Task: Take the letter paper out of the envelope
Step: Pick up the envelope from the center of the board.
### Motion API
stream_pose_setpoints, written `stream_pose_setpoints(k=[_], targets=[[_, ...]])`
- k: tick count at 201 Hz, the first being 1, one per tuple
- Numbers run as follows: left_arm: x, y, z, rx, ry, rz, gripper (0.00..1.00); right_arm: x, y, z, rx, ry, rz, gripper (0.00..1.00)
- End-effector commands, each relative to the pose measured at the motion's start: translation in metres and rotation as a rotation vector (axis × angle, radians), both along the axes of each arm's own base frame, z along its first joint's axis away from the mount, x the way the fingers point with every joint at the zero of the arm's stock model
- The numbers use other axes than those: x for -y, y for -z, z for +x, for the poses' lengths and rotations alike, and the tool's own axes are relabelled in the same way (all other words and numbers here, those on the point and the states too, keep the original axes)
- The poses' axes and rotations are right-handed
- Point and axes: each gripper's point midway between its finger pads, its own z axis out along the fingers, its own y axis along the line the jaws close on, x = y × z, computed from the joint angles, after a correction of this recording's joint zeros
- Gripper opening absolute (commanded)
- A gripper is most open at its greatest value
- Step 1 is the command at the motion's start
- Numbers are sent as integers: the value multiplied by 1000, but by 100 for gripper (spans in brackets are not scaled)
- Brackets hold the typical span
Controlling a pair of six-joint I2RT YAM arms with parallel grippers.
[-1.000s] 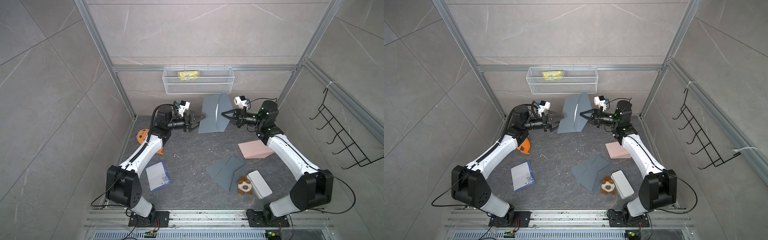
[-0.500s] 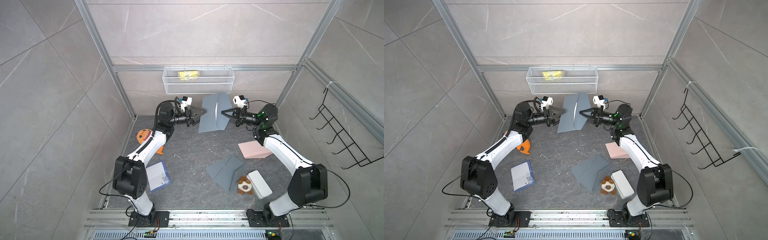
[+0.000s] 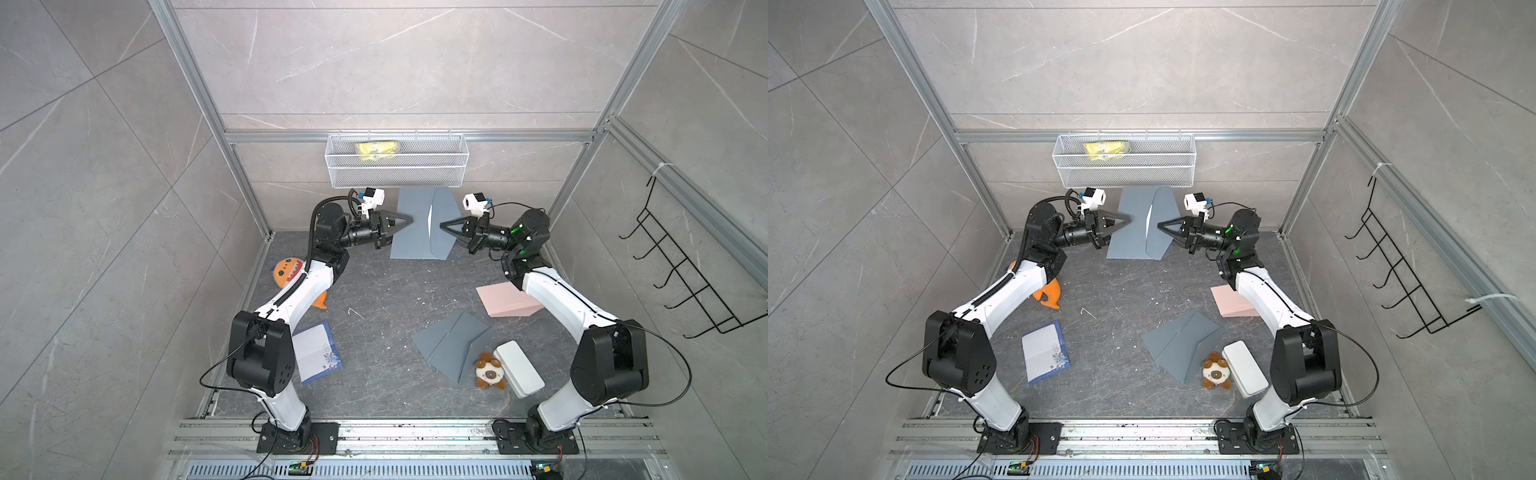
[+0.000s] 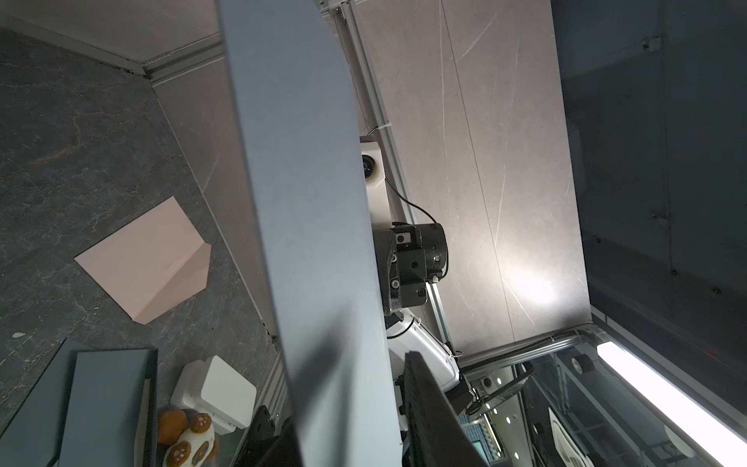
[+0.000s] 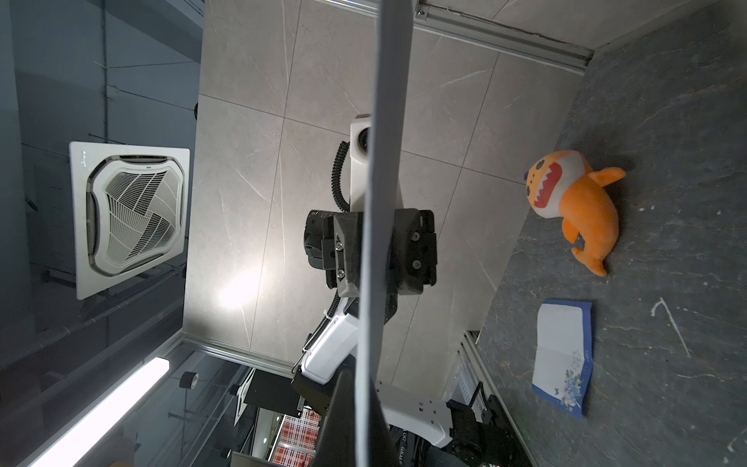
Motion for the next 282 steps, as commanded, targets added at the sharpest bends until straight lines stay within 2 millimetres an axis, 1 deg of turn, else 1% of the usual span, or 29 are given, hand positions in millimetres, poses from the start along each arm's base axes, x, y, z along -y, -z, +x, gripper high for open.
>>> stream_pose_setpoints(k=[1,19,35,43,58,67,85,105,127,147,185,219,240,282], targets=[[2,-23,-11,78,34,-31,32,-1,-14,-3,56,-27,12,0],[3,-22,-11,74,34,-30,29,-1,-14,-1,52,-29,14,0],[3,-22,-9,69,29,-31,22,-2,-14,-1,54,-31,16,0],[3,-23,-8,69,25,-31,17,-2,-14,-1,54,-32,16,0],[3,-24,-7,59,17,-28,0,-2,-12,1,47,-30,15,0],[3,-23,-5,51,11,-24,0,-2,-11,2,43,-23,13,0],[2,-25,-4,43,-6,-31,0,0,-5,5,31,17,-6,16],[1,-29,-3,37,-14,-43,0,3,6,6,22,70,-50,29],[1,-33,-3,36,-16,-47,0,5,13,4,22,112,-82,34],[3,-33,-4,31,-16,-47,0,3,16,3,16,129,-77,35],[8,-32,-3,26,-14,-51,0,-16,23,-4,10,139,-86,37],[8,-41,-5,39,-15,-61,0,-15,32,-3,0,189,-95,37],[7,-43,-5,48,-21,-63,0,-19,31,-7,3,179,-84,37],[7,-37,-4,38,-37,-54,0,-29,18,-14,7,172,-7,37]])
